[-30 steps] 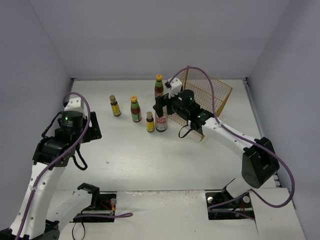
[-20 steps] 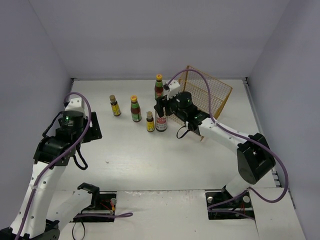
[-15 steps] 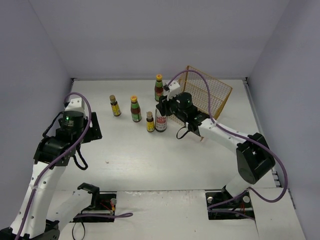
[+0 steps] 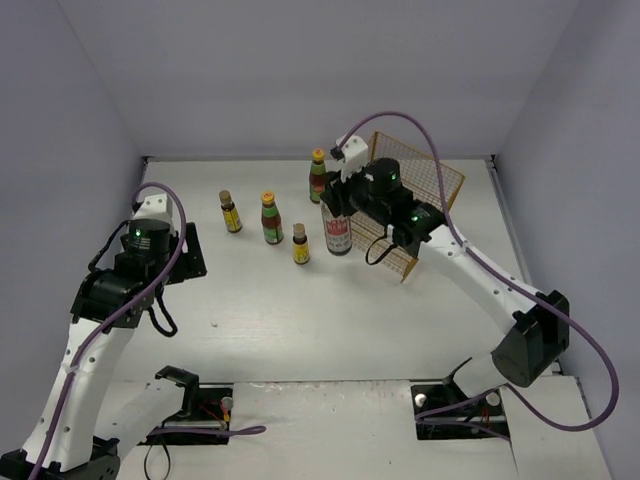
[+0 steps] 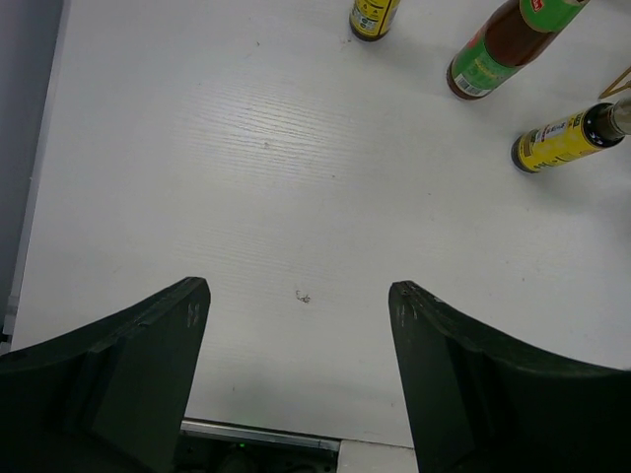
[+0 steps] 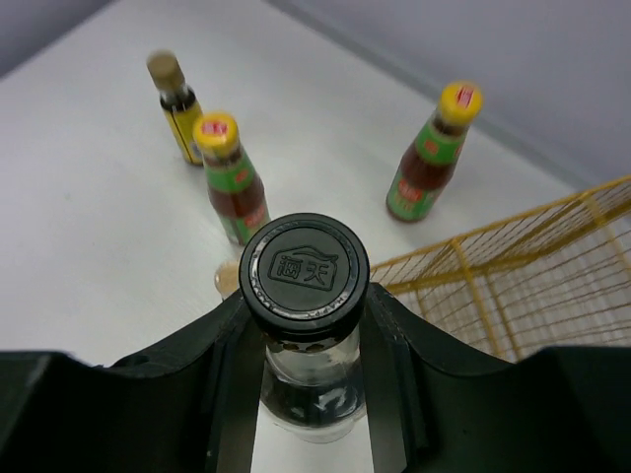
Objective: Organize the condiment bottles
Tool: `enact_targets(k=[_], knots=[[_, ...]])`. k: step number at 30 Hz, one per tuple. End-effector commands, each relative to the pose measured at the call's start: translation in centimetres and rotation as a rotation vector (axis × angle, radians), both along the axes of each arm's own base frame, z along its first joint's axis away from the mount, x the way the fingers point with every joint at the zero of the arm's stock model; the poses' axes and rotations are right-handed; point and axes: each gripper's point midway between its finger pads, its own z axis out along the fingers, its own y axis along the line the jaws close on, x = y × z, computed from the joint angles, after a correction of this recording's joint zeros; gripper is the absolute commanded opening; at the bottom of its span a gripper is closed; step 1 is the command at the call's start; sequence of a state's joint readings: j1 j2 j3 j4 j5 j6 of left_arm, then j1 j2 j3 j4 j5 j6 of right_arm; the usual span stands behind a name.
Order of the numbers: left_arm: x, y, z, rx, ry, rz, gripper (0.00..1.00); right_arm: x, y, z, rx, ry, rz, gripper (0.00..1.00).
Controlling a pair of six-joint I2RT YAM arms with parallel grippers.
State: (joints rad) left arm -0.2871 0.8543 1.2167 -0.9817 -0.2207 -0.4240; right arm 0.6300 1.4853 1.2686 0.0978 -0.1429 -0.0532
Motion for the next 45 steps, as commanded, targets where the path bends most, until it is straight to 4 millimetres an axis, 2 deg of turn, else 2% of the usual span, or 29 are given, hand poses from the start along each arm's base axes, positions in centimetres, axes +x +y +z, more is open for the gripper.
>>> enact_targets(k=[1, 2, 4, 5, 6, 7, 9, 10, 15, 16, 19, 23, 25, 32, 34, 41, 42, 44, 45], knots=[[1.5, -0.9, 1.8, -0.040, -0.067, -0.015, 0.73, -1.2, -1.3, 17.2, 0.201, -0.355, -0.007, 0.00], [1.5, -1.1, 1.8, -0.045, -0.067, -0.021, 0.73, -1.3, -1.8, 19.5, 0.217, -0.393, -0.020, 0.00], [1.7, -1.2, 1.7, -0.047, -0.062, -0.025, 0.73, -1.2, -2.5, 21.3, 0.220, -0.420, -0.041, 0.00], [1.8, -1.3, 1.7, -0.049, -0.061, -0.028, 0.73, -1.1, -3.4, 23.2, 0.231, -0.458, -0.071, 0.00], [1.9, -1.4, 1.8, -0.052, -0.062, -0.031, 0.73, -0.8, -3.8, 23.8, 0.232, -0.468, -0.085, 0.00], [2.0, -1.5, 1.7, -0.053, -0.061, -0.035, 0.73, -0.8, -4.4, 25.4, 0.247, -0.498, -0.104, 0.00], [2.1, -1.6, 1.7, -0.054, -0.060, -0.035, 0.73, 0.6, -6.0, 26.2, 0.240, -0.518, -0.154, 0.00], [2.2, -1.6, 1.7, -0.053, -0.059, -0.036, 0.73, 0.9, -6.9, 27.3, 0.250, -0.537, -0.177, 0.00], [2.5, -1.8, 1.2, -0.052, -0.045, -0.043, 0.73, 4.4, -12.3, 28.9, 0.272, -0.585, -0.313, 0.00], [2.6, -1.9, 1.1, -0.053, -0.043, -0.044, 0.73, 4.8, -12.8, 29.0, 0.268, -0.591, -0.325, 0.00], [2.8, -2.1, 1.1, -0.058, -0.045, -0.048, 0.73, 7.1, -14.7, 28.7, 0.271, -0.590, -0.359, 0.00], [2.9, -2.1, 1.2, -0.058, -0.049, -0.047, 0.73, 9.0, -17.1, 27.9, 0.272, -0.593, -0.395, 0.00], [2.9, -2.0, 1.1, -0.056, -0.047, -0.045, 0.73, 9.7, -18.4, 27.5, 0.266, -0.591, -0.418, 0.00], [2.9, -2.0, 0.7, -0.053, -0.040, -0.041, 0.73, 11.5, -20.8, 26.2, 0.261, -0.596, -0.448, 0.00], [3.0, -2.0, 0.6, -0.055, -0.038, -0.043, 0.73, 11.8, -21.0, 25.8, 0.260, -0.589, -0.446, 0.00], [3.3, -2.4, 0.1, -0.068, -0.026, -0.044, 0.73, 12.9, -20.7, 22.4, 0.252, -0.551, -0.432, 0.00], [3.3, -2.4, 0.2, -0.069, -0.028, -0.043, 0.73, 13.0, -20.5, 21.1, 0.250, -0.528, -0.425, 0.00], [3.3, -2.3, 0.1, -0.067, -0.029, -0.041, 0.73, 12.9, -20.3, 20.6, 0.256, -0.534, -0.412, 0.00], [3.3, -2.3, 0.1, -0.067, -0.026, -0.039, 0.73, 13.0, -20.1, 19.3, 0.251, -0.514, -0.406, 0.00]])
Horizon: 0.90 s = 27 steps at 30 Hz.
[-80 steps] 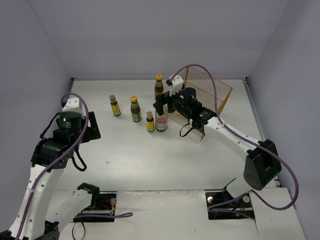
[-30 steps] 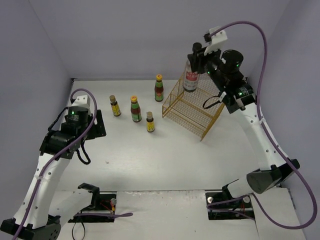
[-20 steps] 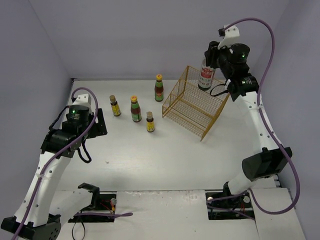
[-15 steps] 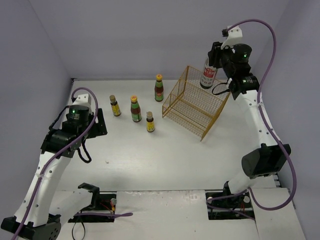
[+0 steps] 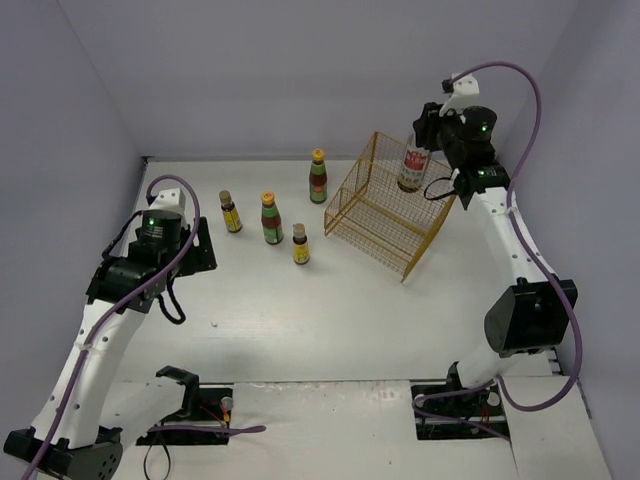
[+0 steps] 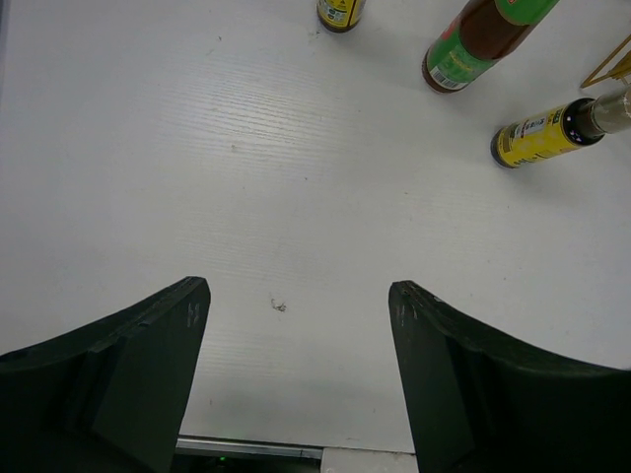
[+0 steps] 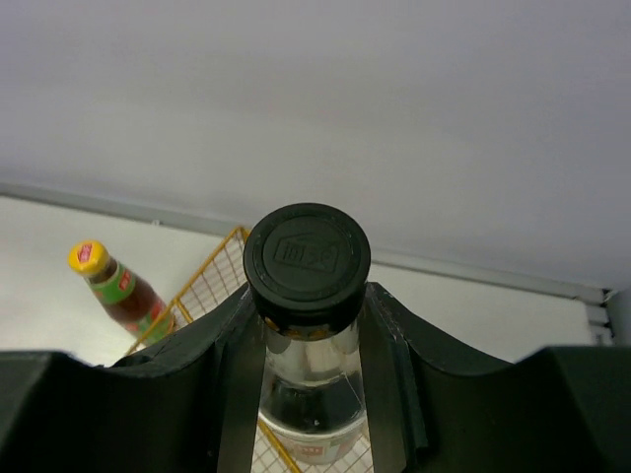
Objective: Organize the condiment bottles
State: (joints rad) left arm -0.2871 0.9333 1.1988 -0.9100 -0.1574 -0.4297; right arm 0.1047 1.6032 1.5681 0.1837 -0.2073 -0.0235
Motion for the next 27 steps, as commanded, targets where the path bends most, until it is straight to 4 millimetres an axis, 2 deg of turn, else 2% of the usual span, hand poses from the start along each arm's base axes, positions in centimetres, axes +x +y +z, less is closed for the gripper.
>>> enact_targets(k=[1, 2, 3, 5, 7, 12, 17, 23, 25, 26, 27], knots=[[1.1, -0.5, 1.5, -0.030, -0.064, 0.008, 0.73, -1.2, 0.9, 8.1, 0.041, -0.301, 0.057, 0.00], [1.1, -0.4, 1.5, -0.029, -0.066, 0.010, 0.73, -1.2, 1.0, 8.0, 0.040, -0.316, 0.063, 0.00], [1.1, -0.4, 1.5, -0.029, -0.066, 0.010, 0.73, -1.1, 1.1, 6.6, 0.035, -0.296, 0.069, 0.00], [1.2, -0.4, 1.5, -0.027, -0.066, 0.010, 0.73, -1.1, 1.2, 6.1, 0.022, -0.304, 0.074, 0.00], [1.2, -0.4, 1.5, -0.027, -0.068, 0.010, 0.73, -0.8, 1.3, 4.6, 0.012, -0.282, 0.078, 0.00], [1.2, -0.4, 1.3, -0.022, -0.062, 0.010, 0.73, -0.1, 1.7, 2.2, -0.001, -0.251, 0.097, 0.00], [1.0, -0.3, 0.9, -0.017, -0.053, 0.008, 0.73, 0.5, 1.8, -1.3, 0.013, -0.191, 0.099, 0.03], [1.0, -0.1, 0.7, -0.004, -0.051, 0.005, 0.73, -0.1, 1.8, -3.9, 0.013, -0.149, 0.096, 0.13], [1.0, -0.1, 0.5, -0.003, -0.047, 0.005, 0.73, -0.4, 1.8, -4.2, 0.006, -0.145, 0.099, 0.17], [1.0, -0.2, 0.4, -0.002, -0.048, 0.000, 0.73, -0.7, 2.1, -4.7, -0.004, -0.131, 0.107, 0.36], [1.0, -0.2, 0.4, -0.002, -0.048, 0.000, 0.73, -0.7, 2.1, -4.7, -0.005, -0.131, 0.107, 0.37]])
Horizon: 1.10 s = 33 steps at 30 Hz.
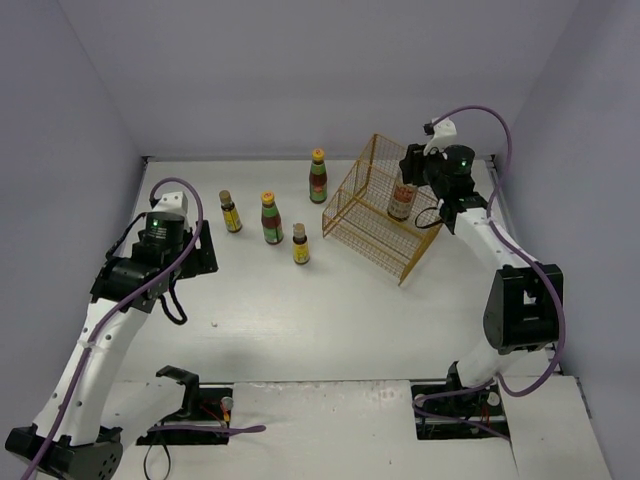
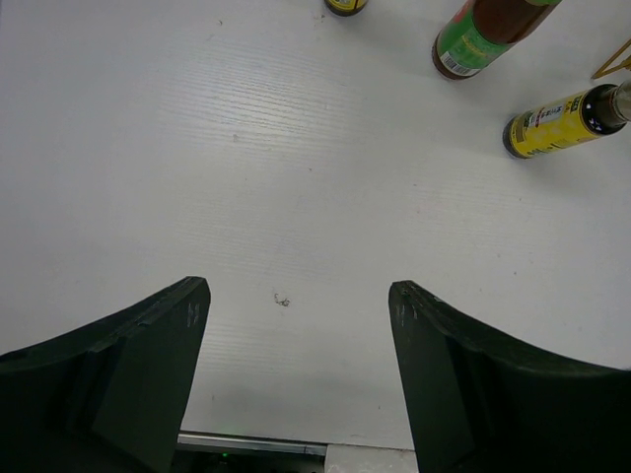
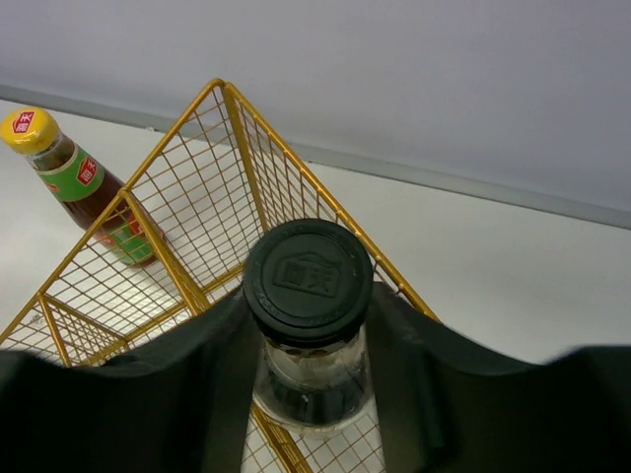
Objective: Organize the condiment bottles
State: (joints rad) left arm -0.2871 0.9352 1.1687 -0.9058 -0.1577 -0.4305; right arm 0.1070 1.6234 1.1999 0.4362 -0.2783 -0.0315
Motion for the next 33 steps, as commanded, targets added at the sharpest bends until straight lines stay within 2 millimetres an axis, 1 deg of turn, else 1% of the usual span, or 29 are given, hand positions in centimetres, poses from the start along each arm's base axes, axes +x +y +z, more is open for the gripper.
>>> enact_targets(k=[1, 3, 4, 6, 7, 8, 9, 11, 13, 14, 17, 18, 20, 21, 22, 23, 24, 25, 26, 27, 28, 29, 30, 31, 32, 33], knots=[[1.1, -0.2, 1.6, -0.009, -0.075, -0.003, 0.73, -0.1, 0.9, 8.2, 0.016, -0.263, 0.038, 0.48], [1.2, -0.3, 1.7, -0.009, -0.080, -0.006, 0.73, -0.3, 1.1, 8.5, 0.008, -0.265, 0.043, 0.59], [1.2, -0.3, 1.7, -0.010, -0.081, -0.008, 0.73, -0.4, 1.1, 9.1, 0.009, -0.275, 0.043, 0.70], [1.2, -0.3, 1.9, -0.006, -0.087, -0.011, 0.73, -0.7, 1.0, 10.0, 0.002, -0.281, 0.039, 0.78], [1.2, -0.3, 2.0, -0.006, -0.089, -0.013, 0.73, -0.9, 0.9, 10.3, -0.001, -0.272, 0.038, 0.84], [1.3, -0.3, 2.2, -0.007, -0.094, -0.012, 0.73, -0.9, 0.9, 11.5, -0.001, -0.288, 0.038, 0.87], [1.3, -0.3, 2.3, -0.006, -0.097, -0.011, 0.73, -1.1, 0.9, 12.1, -0.009, -0.294, 0.037, 0.91], [1.3, -0.3, 2.5, -0.008, -0.104, -0.013, 0.73, -1.7, 0.8, 14.1, -0.018, -0.312, 0.028, 0.93], [1.3, -0.2, 2.8, -0.009, -0.113, -0.012, 0.73, -2.5, 0.7, 15.6, -0.020, -0.320, 0.016, 0.96], [1.3, -0.2, 2.9, -0.010, -0.116, -0.012, 0.73, -2.8, 0.8, 17.1, -0.020, -0.342, 0.010, 0.97], [1.3, -0.3, 3.1, -0.013, -0.122, -0.015, 0.73, -3.9, 1.0, 19.0, -0.024, -0.353, 0.010, 1.00], [1.3, -0.3, 3.1, -0.013, -0.122, -0.015, 0.73, -4.3, 1.6, 20.3, -0.022, -0.375, 0.018, 1.00], [1.3, -0.3, 3.2, -0.015, -0.123, -0.016, 0.73, -4.8, 2.5, 21.1, -0.028, -0.377, 0.035, 1.00], [1.3, -0.3, 3.1, -0.015, -0.121, -0.017, 0.73, -5.3, 3.8, 22.3, -0.023, -0.395, 0.059, 1.00], [1.3, -0.4, 3.1, -0.017, -0.119, -0.019, 0.73, -5.3, 4.7, 21.9, -0.037, -0.378, 0.080, 1.00], [1.3, -0.4, 3.1, -0.017, -0.117, -0.020, 0.73, -5.4, 5.7, 21.9, -0.041, -0.373, 0.100, 0.99], [1.3, -0.4, 3.1, -0.016, -0.114, -0.020, 0.73, -5.4, 7.9, 21.8, -0.042, -0.353, 0.145, 0.99], [1.3, -0.5, 3.1, -0.017, -0.116, -0.022, 0.73, -5.3, 9.0, 21.6, -0.043, -0.341, 0.169, 0.98], [1.3, -0.4, 3.1, -0.016, -0.114, -0.020, 0.73, -4.8, 10.2, 21.1, -0.041, -0.319, 0.191, 0.97], [1.3, -0.4, 3.1, -0.016, -0.113, -0.020, 0.73, -4.7, 11.2, 20.7, -0.033, -0.308, 0.216, 0.97], [1.3, -0.4, 3.1, -0.016, -0.113, -0.020, 0.73, -4.6, 12.8, 20.0, -0.027, -0.290, 0.248, 0.97], [1.3, -0.4, 3.2, -0.016, -0.114, -0.020, 0.73, -4.5, 13.7, 19.6, -0.026, -0.282, 0.259, 0.97], [1.3, -0.4, 3.2, -0.016, -0.112, -0.020, 0.73, -3.5, 14.7, 17.6, -0.038, -0.238, 0.273, 0.97], [1.3, -0.4, 3.2, -0.014, -0.110, -0.019, 0.73, -3.3, 15.9, 17.5, -0.035, -0.235, 0.290, 0.97], [1.2, -0.4, 3.2, -0.013, -0.106, -0.019, 0.73, -3.0, 16.5, 16.9, -0.033, -0.221, 0.298, 0.98], [1.3, -0.4, 3.2, -0.011, -0.103, -0.018, 0.73, -2.1, 17.4, 15.1, -0.039, -0.191, 0.310, 0.99]])
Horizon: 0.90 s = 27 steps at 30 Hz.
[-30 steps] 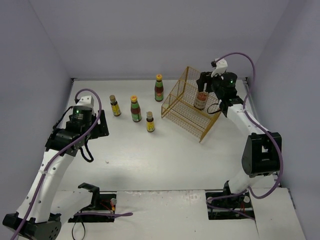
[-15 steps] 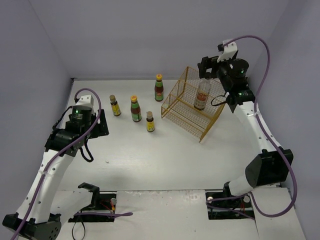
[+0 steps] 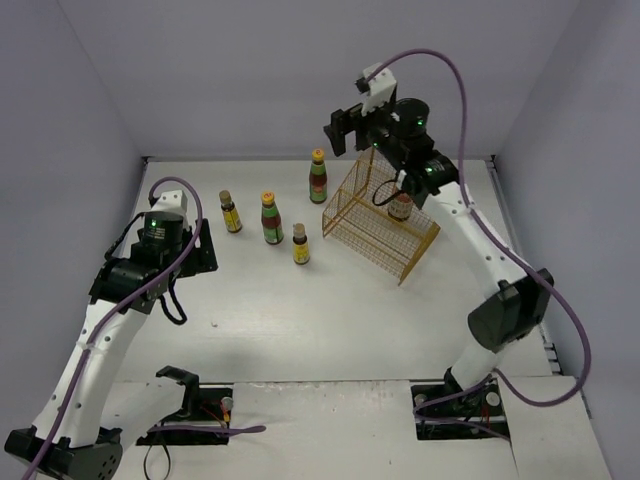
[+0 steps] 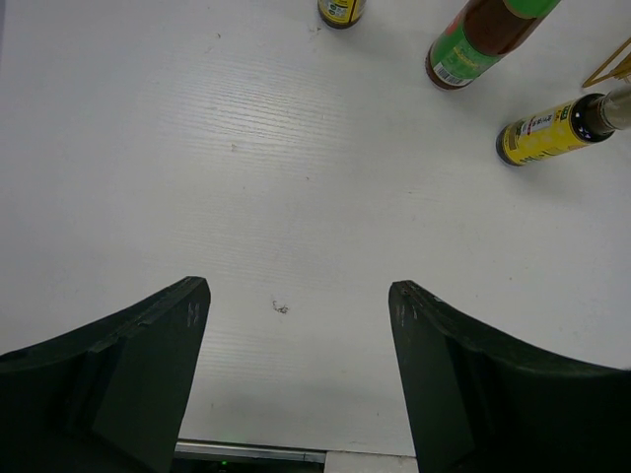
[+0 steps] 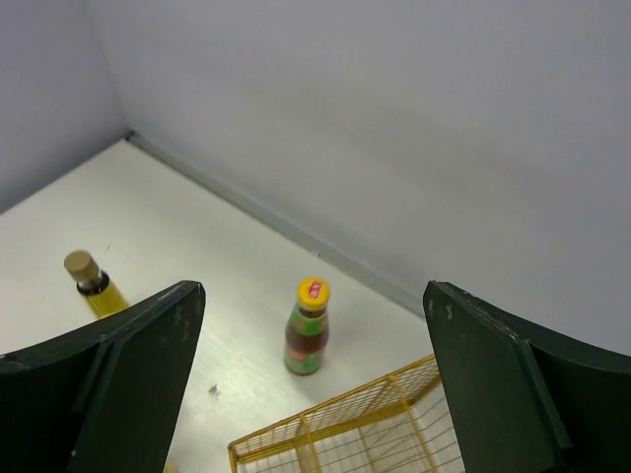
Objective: Organize the condiment bottles
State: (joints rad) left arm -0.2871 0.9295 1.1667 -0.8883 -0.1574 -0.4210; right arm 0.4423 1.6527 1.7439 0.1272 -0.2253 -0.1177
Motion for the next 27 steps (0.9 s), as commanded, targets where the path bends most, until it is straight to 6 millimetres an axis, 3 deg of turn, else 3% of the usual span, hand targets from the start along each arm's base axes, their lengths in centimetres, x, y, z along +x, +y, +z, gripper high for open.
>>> enact_targets(k=[1, 6, 15, 20, 27], knots=[[1.0, -0.3, 2.9, -0.013, -0.083, -0.011, 0.73, 2.2, 2.2, -3.0, -0.021, 0.049, 0.023, 0.99], [0.8, -0.5, 2.4, -0.023, -0.063, -0.008, 0.73, 5.2, 4.6, -7.8, -0.035, 0.103, 0.037, 1.00], [0.4, -0.3, 2.2, -0.020, -0.039, 0.001, 0.73, 9.6, 7.0, -13.8, -0.015, 0.161, 0.038, 1.00], [0.2, 0.1, 2.1, -0.005, -0.029, 0.016, 0.73, 11.5, 7.7, -16.4, 0.006, 0.181, 0.019, 1.00], [0.1, 0.3, 2.0, 0.003, -0.024, 0.025, 0.73, 13.0, 8.1, -17.8, 0.031, 0.177, 0.013, 0.93]])
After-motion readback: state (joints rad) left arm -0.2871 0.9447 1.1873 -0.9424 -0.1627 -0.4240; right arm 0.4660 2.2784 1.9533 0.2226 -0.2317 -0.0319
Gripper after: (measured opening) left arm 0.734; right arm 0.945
